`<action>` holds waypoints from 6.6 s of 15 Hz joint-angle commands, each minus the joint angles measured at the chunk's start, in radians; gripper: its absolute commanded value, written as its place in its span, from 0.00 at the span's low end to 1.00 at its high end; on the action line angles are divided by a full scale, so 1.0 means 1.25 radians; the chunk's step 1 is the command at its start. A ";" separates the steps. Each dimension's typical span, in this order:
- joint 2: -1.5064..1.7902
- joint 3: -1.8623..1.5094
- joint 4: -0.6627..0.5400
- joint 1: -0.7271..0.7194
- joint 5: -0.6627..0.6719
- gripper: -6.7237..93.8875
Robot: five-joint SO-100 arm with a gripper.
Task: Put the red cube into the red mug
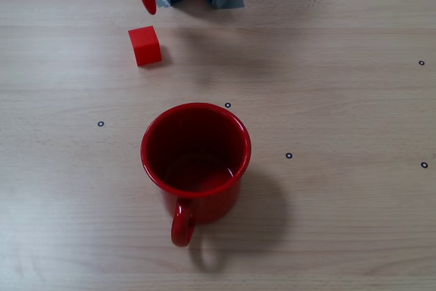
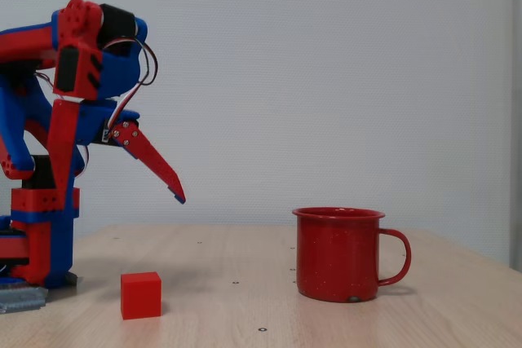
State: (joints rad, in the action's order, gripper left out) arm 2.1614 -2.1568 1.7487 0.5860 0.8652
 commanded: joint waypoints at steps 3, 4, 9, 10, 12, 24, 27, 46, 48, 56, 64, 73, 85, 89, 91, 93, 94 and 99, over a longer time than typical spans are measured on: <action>0.032 -0.071 -0.115 0.017 0.001 0.60; 0.032 -0.092 -0.141 0.018 0.000 0.60; 0.021 -0.195 -0.268 0.000 -0.049 0.60; 0.021 -0.210 -0.287 -0.002 -0.050 0.60; 0.022 -0.260 -0.352 -0.002 -0.047 0.60; -0.038 -0.314 -0.539 -0.088 -0.148 0.60; -0.077 -0.288 -0.567 -0.109 -0.164 0.60; -0.151 -0.177 -0.508 -0.133 -0.144 0.07; -0.136 -0.102 -0.417 -0.121 -0.155 0.07; -0.056 0.350 0.047 -0.145 -0.313 0.07; -0.093 0.502 0.090 -0.194 -0.487 0.07; -0.252 0.703 0.090 -0.352 -0.655 0.07; -0.901 1.366 0.059 -0.531 -0.706 0.07; -0.999 1.378 0.005 -0.549 -0.712 0.07; -1.021 1.378 -0.054 -0.546 -0.713 0.07; -1.025 1.379 -0.086 -0.546 -0.703 0.07; -1.025 1.378 -0.091 -0.547 -0.699 0.07; -1.030 1.378 -0.086 -0.547 -0.688 0.07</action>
State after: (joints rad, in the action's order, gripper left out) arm 0.8161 -0.5001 1.6444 -0.0752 -0.0077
